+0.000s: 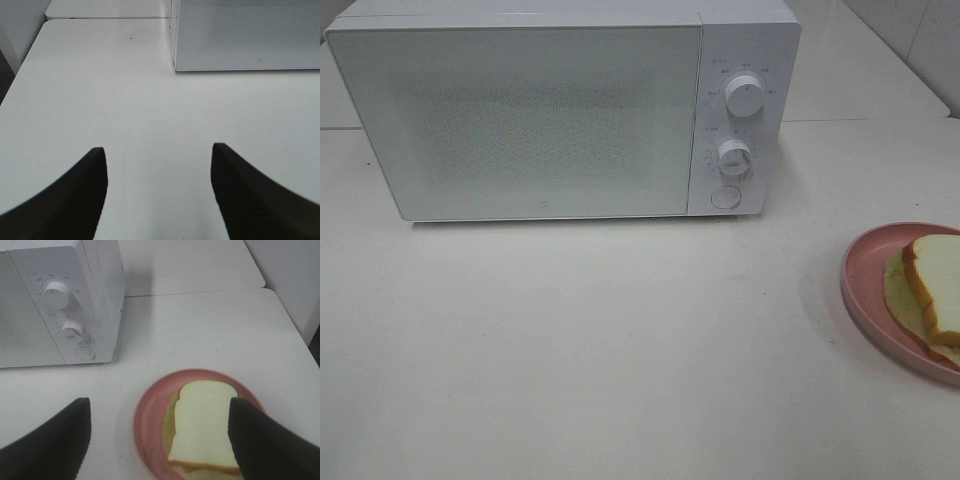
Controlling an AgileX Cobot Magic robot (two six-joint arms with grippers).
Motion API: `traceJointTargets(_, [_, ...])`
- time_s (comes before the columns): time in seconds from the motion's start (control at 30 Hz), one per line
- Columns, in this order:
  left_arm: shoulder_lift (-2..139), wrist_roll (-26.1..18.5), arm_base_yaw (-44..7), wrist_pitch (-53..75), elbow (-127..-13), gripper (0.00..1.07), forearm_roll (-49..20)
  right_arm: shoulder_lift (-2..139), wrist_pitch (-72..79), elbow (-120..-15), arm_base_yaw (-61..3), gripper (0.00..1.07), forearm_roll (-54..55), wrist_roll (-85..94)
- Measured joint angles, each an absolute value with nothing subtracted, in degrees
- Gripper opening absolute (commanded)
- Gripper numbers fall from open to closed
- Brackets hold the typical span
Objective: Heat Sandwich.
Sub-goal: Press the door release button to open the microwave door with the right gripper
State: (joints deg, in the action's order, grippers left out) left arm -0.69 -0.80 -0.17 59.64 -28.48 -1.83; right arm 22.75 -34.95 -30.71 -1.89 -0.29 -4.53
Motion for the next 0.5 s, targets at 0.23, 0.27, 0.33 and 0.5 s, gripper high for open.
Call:
traceJointTargets(0.23, [-0.69, -0.80, -0.17, 59.64, -28.48, 0.59, -1.83, 30.14, -25.10, -30.71, -1.89, 0.74, -0.29, -4.53])
traceJointTargets(0.27, [-0.69, -0.80, -0.17, 59.64, -28.48, 0.59, -1.83, 31.28, -23.78, -30.71, -1.89, 0.74, -0.29, -4.53])
traceJointTargets(0.33, [-0.69, -0.80, -0.17, 59.64, -28.48, 0.59, -1.83, 32.43, -22.46, -30.71, -1.89, 0.74, -0.29, -4.53])
traceJointTargets(0.5, [-0.69, -0.80, -0.17, 59.64, -28.48, 0.59, -1.83, 38.45, -16.27, -30.71, -1.89, 0.74, -0.29, -4.53])
